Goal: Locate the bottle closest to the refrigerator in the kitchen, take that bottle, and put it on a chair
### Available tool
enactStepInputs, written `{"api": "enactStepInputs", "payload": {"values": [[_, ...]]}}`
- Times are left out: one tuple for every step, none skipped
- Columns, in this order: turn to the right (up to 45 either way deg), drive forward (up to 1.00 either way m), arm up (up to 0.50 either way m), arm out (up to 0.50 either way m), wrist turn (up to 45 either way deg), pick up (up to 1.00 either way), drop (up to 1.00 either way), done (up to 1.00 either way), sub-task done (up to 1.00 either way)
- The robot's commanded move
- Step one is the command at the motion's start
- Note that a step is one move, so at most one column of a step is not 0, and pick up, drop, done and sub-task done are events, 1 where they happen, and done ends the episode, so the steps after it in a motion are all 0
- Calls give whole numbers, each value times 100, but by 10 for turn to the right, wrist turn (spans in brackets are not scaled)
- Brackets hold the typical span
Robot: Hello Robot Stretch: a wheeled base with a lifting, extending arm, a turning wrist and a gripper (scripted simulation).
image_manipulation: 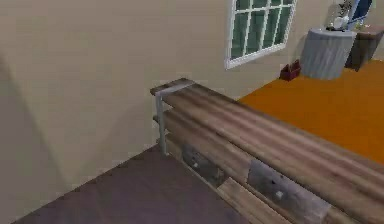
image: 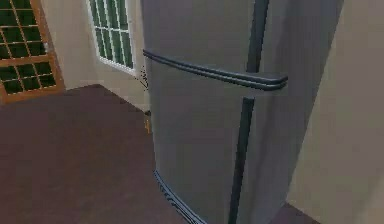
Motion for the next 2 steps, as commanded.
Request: {"api": "enactStepInputs", "payload": {"values": [[-450, 0, 0, 0, 0, 0, 0, 0, 0], [-450, 0, 0, 0, 0, 0, 0, 0, 0]]}}
